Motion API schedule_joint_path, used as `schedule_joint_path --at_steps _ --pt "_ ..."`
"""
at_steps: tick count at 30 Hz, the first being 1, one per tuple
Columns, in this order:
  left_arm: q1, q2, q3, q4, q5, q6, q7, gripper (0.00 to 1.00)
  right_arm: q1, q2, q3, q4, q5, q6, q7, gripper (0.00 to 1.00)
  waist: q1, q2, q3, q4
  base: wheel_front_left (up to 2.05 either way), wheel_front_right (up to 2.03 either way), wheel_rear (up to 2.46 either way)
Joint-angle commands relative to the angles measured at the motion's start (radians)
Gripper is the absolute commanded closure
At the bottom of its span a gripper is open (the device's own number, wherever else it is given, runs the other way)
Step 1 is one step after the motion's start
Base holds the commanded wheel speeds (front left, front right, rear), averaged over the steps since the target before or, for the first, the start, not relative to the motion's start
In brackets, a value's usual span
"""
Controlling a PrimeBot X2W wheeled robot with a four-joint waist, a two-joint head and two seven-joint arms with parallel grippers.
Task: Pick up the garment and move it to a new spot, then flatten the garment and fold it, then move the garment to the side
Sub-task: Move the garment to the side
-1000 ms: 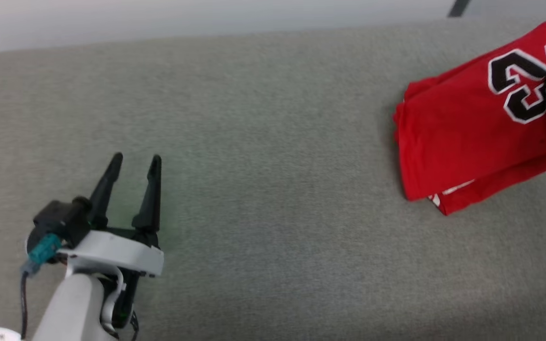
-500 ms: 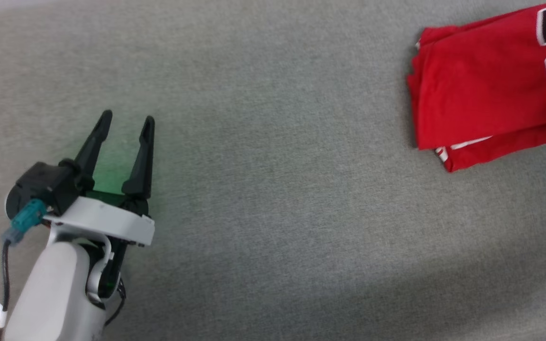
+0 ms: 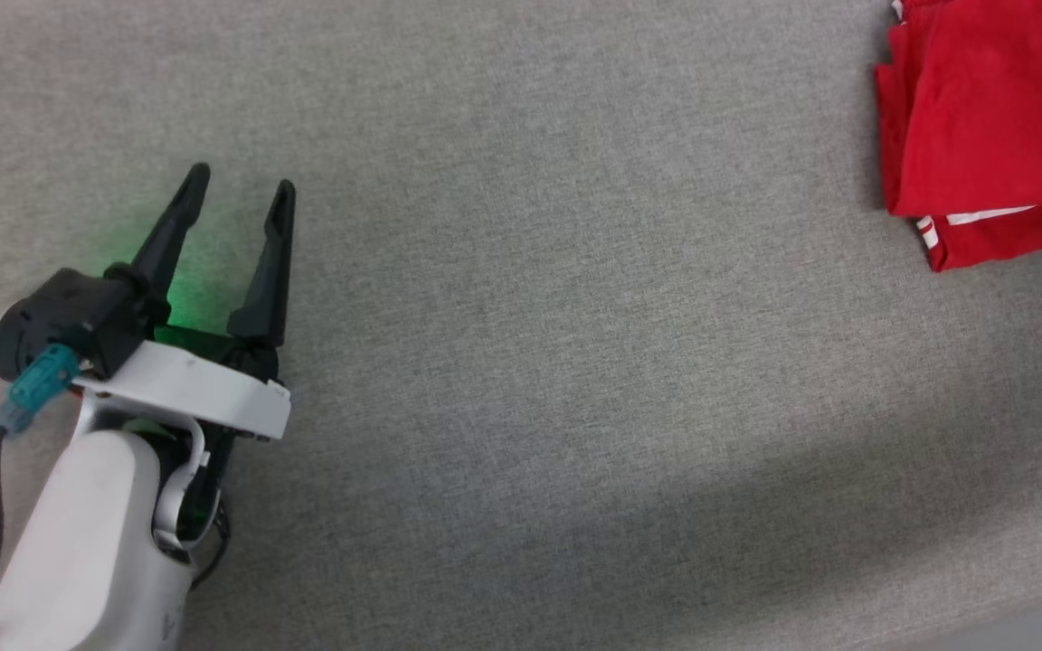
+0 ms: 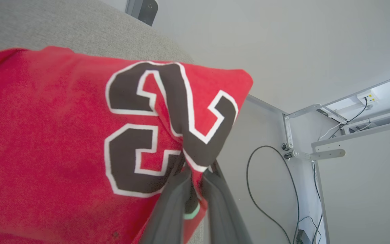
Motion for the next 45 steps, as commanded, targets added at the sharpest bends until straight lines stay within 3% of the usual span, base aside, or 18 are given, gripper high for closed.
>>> schedule_joint_path --at_steps 1,11,12,15,17,29,45 --pt "-0.006 0.003 -0.002 -0.002 0.002 0.002 0.000 0.00 -0.014 0.010 0.006 0.016 -0.006 -0.001 -0.014 1.00 0.0000 0.0000 0.015 -0.010 0.00 0.00 0.00" --pt "-0.022 0.009 -0.019 0.002 -0.007 0.001 0.009 0.00 -0.057 0.060 0.040 0.154 0.000 -0.001 -0.083 1.00 0.0000 0.0000 0.030 -0.005 0.00 0.00 0.00" --pt "-0.024 0.010 -0.020 0.004 -0.009 0.001 0.009 0.00 -0.058 0.065 0.041 0.169 0.002 -0.001 -0.089 0.82 0.0000 0.0000 0.030 -0.003 0.00 0.00 0.00" --pt "-0.028 0.009 -0.028 0.012 -0.012 -0.001 0.004 0.00 -0.064 0.075 0.048 0.212 0.011 -0.001 -0.101 0.51 0.0000 0.0000 0.024 0.008 0.00 0.00 0.00" --pt "-0.029 0.009 -0.031 0.019 -0.017 -0.001 0.000 0.00 -0.073 0.077 0.051 0.233 0.012 -0.001 -0.114 0.00 0.0000 0.0000 0.017 0.016 0.00 0.00 0.00" --pt "-0.004 -0.016 -0.052 0.075 -0.029 0.000 -0.045 0.00 -0.084 0.101 0.091 0.307 0.038 -0.001 -0.158 0.00 0.0000 0.0000 -0.081 0.077 0.00 0.00 0.00" --pt "0.125 -0.045 -0.031 0.165 -0.049 0.012 -0.085 0.00 0.079 0.172 0.120 0.228 0.122 -0.001 -0.310 0.00 0.0000 0.0000 -0.344 0.179 0.00 0.00 0.00"
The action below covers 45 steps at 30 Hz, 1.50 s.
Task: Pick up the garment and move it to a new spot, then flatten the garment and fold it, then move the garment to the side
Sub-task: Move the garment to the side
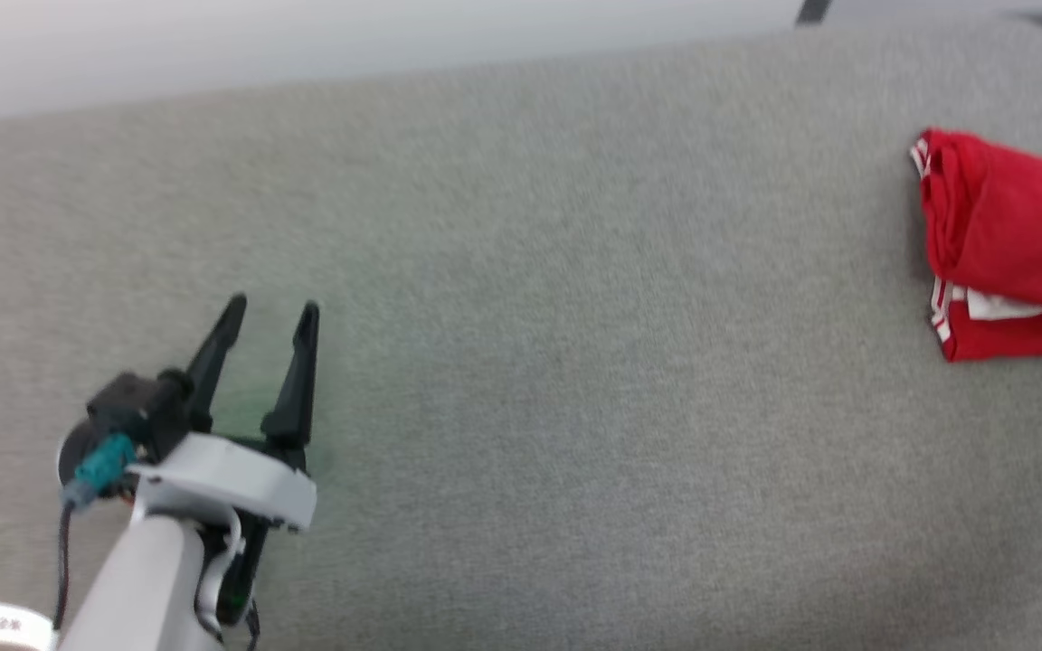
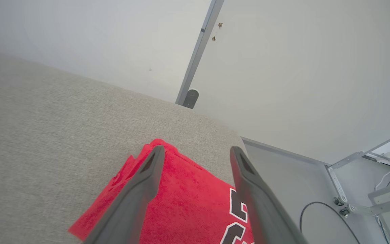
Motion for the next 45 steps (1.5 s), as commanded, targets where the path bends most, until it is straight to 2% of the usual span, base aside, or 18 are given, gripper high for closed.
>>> schedule_joint_path --at_steps 1,7,12,22,33,40,45 --pt "0.035 -0.007 0.007 0.002 0.000 0.011 -0.006 0.00 0.043 0.005 -0.006 -0.010 0.013 -0.001 -0.021 0.00 0.0000 -0.0001 -0.108 0.062 0.00 0.00 0.00" --pt "0.113 -0.011 0.037 0.003 -0.003 0.028 -0.008 0.00 0.157 0.028 -0.040 -0.048 0.028 -0.001 -0.057 0.00 0.0000 -0.0001 -0.193 0.094 0.00 0.00 0.00" --pt "0.195 -0.011 0.078 -0.010 -0.001 0.044 -0.008 0.00 0.280 0.047 -0.111 -0.089 0.012 -0.001 -0.067 0.00 0.0000 -0.0001 -0.264 0.121 0.00 0.00 0.00" --pt "0.305 -0.012 0.131 -0.020 0.002 0.035 -0.006 0.00 0.548 0.073 -0.352 -0.243 -0.078 -0.001 -0.068 0.00 0.0000 -0.0001 -0.337 0.174 0.00 0.00 0.00" --pt "0.371 -0.026 0.185 -0.050 0.035 0.014 -0.006 0.00 0.814 0.196 -0.627 -0.436 -0.222 -0.001 -0.046 0.00 0.0000 -0.0001 -0.372 0.198 0.00 0.00 0.00" --pt "0.389 -0.042 0.210 -0.055 0.065 0.006 -0.006 0.00 0.964 0.311 -0.785 -0.631 -0.339 -0.001 0.048 0.00 0.0000 -0.0001 -0.381 0.201 0.00 0.00 0.00" --pt "0.395 -0.053 0.221 -0.061 0.081 -0.001 -0.006 0.00 1.061 0.386 -0.852 -0.759 -0.396 -0.001 0.104 0.00 0.0000 -0.0001 -0.383 0.204 0.00 0.00 0.00"
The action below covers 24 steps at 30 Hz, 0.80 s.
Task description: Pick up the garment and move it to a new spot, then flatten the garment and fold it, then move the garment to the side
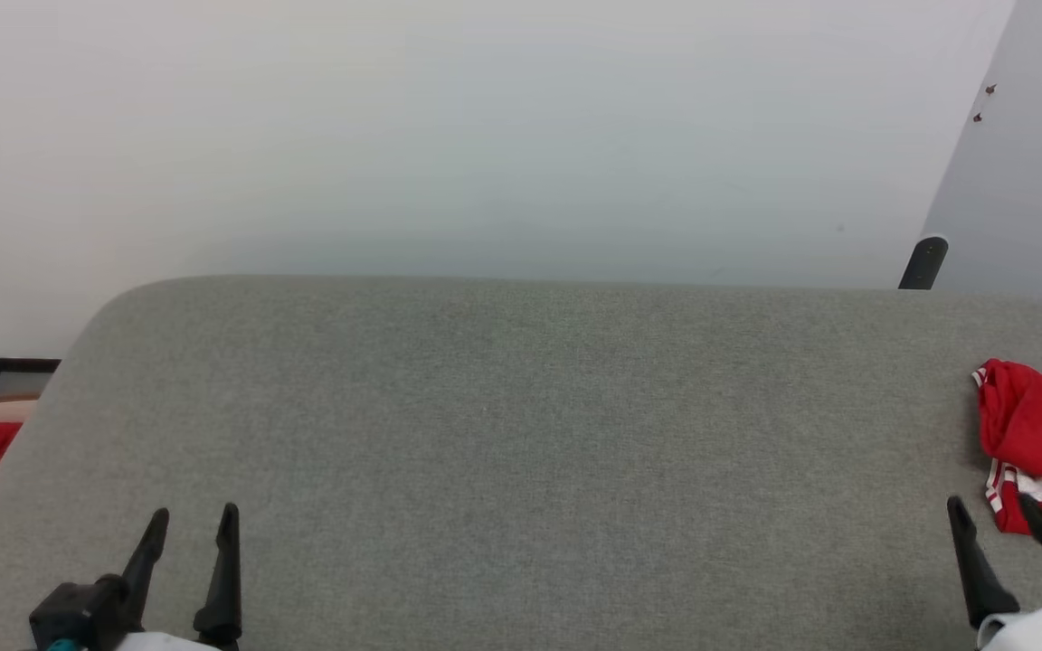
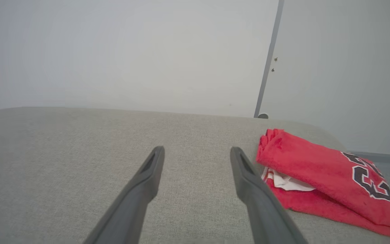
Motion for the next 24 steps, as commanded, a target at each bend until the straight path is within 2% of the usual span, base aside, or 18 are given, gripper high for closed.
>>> schedule_joint_path --at_steps 1,8,24 --pt "0.009 -0.004 0.005 -0.005 0.009 -0.005 0.001 0.00 0.027 0.016 -0.017 -0.027 -0.009 -0.001 0.008 0.00 0.0000 0.0000 0.000 0.001 0.00 0.00 0.00" --pt "0.019 -0.018 0.020 -0.021 0.032 -0.011 0.001 0.00 0.111 0.080 -0.054 -0.137 -0.044 -0.001 0.057 0.00 0.0000 0.0000 0.004 0.000 0.00 0.00 0.00" --pt "0.022 -0.029 0.019 -0.048 0.061 -0.019 0.001 0.00 0.165 0.126 -0.078 -0.213 -0.060 -0.001 0.099 0.00 0.0000 0.0000 0.014 -0.009 0.00 0.00 0.00"
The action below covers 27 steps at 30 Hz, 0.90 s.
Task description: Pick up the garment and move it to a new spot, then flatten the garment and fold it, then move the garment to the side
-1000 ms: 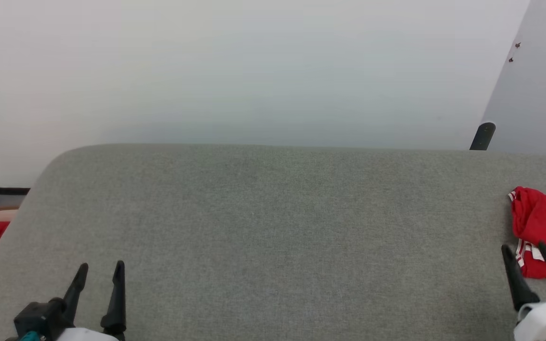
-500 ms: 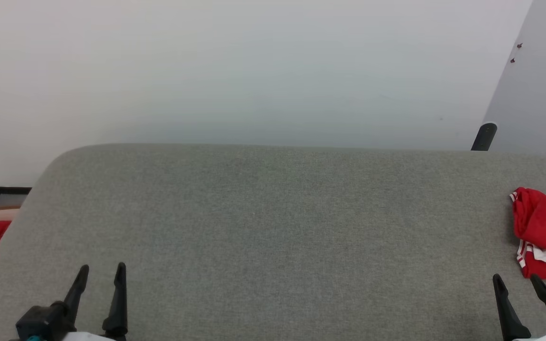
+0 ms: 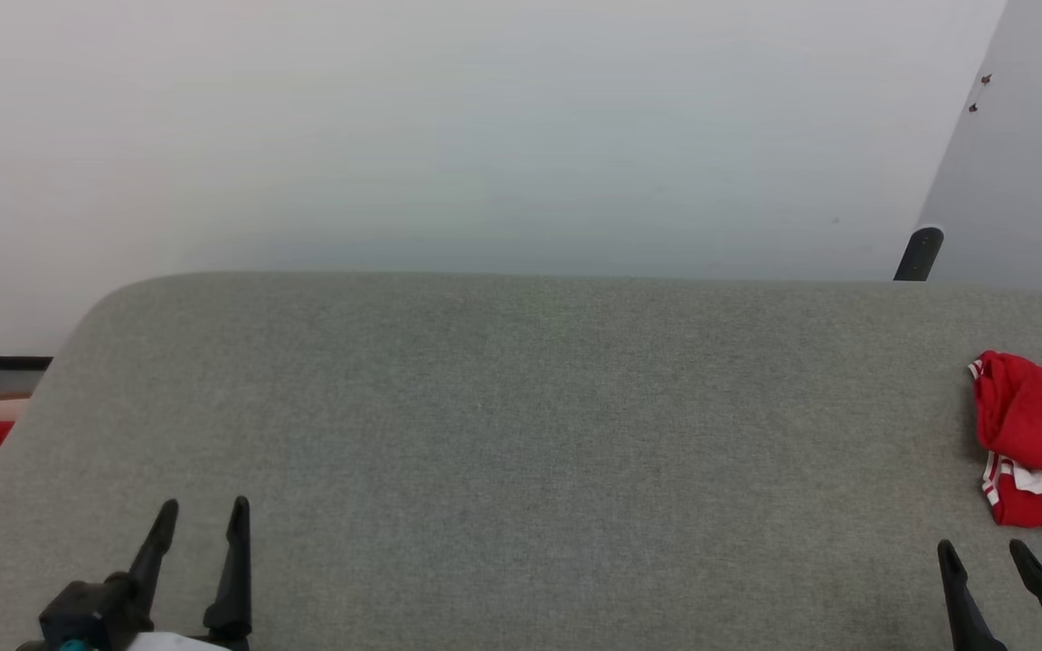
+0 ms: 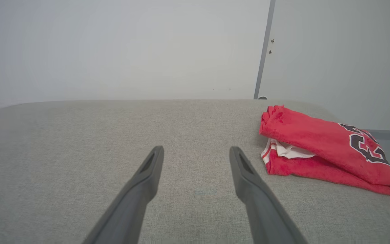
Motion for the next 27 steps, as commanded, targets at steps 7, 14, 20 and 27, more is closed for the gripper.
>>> schedule_joint_path --at_steps 7,14,20,27 --pt "0.000 -0.002 -0.005 -0.015 0.006 0.000 0.000 1.00 0.006 0.016 -0.005 -0.020 -0.007 0.000 0.015 1.00 0.0000 0.0000 0.004 0.001 0.00 0.00 0.00" --pt "0.031 -0.036 -0.013 0.039 -0.006 0.000 0.004 1.00 0.008 0.035 0.002 0.041 0.004 0.000 0.018 1.00 0.0000 0.0000 0.005 0.001 0.00 0.00 0.00" --pt "0.014 -0.048 -0.004 0.041 -0.114 0.000 0.038 1.00 -0.019 0.042 -0.002 0.060 0.118 0.000 0.028 1.00 0.0000 0.0000 0.009 -0.002 0.00 0.00 0.00" --pt "-0.002 -0.061 0.002 0.039 -0.232 -0.001 0.070 1.00 -0.044 0.050 -0.002 0.077 0.242 0.000 0.035 1.00 0.0000 0.0000 0.015 -0.006 0.00 0.00 0.00"
